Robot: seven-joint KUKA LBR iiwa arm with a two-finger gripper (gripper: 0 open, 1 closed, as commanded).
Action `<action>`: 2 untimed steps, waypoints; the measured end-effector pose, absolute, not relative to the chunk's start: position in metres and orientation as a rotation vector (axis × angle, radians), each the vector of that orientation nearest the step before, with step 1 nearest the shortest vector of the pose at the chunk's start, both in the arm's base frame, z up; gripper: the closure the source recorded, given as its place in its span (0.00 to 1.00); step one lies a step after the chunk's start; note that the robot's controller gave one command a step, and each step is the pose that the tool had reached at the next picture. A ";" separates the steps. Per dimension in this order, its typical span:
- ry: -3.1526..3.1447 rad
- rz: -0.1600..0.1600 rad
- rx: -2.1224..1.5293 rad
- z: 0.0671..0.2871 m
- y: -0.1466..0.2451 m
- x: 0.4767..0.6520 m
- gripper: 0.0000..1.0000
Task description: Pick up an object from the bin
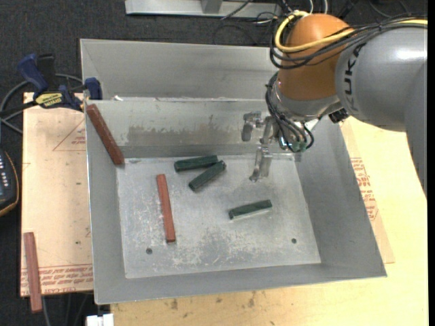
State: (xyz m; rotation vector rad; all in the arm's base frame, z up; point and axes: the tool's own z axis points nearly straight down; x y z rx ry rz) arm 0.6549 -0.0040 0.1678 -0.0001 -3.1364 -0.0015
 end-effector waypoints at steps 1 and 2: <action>-3.126 -0.003 0.221 0.066 -0.021 0.572 0.00; -3.140 -0.002 0.189 0.102 -0.014 0.566 0.00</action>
Offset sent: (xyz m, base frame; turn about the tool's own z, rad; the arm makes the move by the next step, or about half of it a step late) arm -0.0797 -0.0171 -0.0978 -0.1442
